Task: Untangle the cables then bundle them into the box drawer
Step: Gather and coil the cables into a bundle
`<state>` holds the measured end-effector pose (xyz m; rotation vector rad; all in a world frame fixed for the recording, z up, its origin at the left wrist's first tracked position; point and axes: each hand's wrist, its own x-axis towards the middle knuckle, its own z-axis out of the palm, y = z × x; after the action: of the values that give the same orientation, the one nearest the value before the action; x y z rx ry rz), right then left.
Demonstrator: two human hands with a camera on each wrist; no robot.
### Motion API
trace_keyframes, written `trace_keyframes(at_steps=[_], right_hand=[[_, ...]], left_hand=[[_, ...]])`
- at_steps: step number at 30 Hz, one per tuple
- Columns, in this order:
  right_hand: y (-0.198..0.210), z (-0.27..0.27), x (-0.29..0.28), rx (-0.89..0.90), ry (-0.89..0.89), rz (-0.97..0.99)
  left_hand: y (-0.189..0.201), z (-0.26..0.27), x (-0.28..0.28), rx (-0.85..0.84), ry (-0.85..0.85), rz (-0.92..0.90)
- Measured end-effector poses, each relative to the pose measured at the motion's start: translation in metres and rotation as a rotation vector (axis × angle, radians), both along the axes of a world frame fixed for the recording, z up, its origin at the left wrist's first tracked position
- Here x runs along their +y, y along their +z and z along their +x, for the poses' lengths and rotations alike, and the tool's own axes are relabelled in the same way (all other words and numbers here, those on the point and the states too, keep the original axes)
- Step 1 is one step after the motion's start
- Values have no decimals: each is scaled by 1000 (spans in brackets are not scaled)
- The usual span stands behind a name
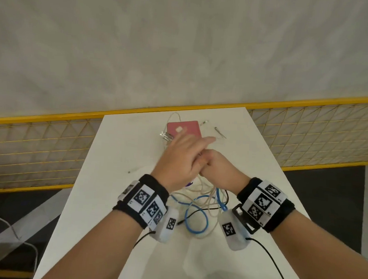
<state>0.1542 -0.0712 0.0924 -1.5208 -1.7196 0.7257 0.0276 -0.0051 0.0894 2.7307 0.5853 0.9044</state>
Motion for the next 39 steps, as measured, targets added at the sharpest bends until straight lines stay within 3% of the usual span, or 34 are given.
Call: trace_keyframes(at_steps=[3, 7, 15, 17, 22, 24, 26, 28, 31, 33, 37, 39], right_hand=[[9, 6, -1, -23, 61, -86], [13, 19, -2, 11, 176, -182], [14, 43, -4, -328, 156, -43], [17, 47, -6, -388, 175, -52], [32, 41, 4, -452, 138, 18], [37, 33, 8, -560, 138, 14], [43, 21, 11, -659, 175, 28], [47, 7, 13, -693, 225, 63], [48, 2, 13, -770, 219, 95], [40, 8, 12, -775, 193, 124], [31, 35, 9, -623, 95, 126], [26, 56, 6, -660, 64, 103]], left_hand=[[-12, -4, 1, -22, 27, -113], [-1, -3, 11, -30, 195, -201], [34, -36, 30, -612, 360, -442], [32, -51, 34, -662, 414, -482], [8, -61, 38, -312, 552, -624], [8, -55, 29, -380, 543, -517], [14, -34, 11, -499, 402, -446], [12, -10, -9, -409, 287, -471], [6, 6, -18, -192, 372, -452], [8, 5, -14, -107, 371, -433], [16, 4, 0, -1, 373, -315], [19, -3, 8, 65, 416, -220]])
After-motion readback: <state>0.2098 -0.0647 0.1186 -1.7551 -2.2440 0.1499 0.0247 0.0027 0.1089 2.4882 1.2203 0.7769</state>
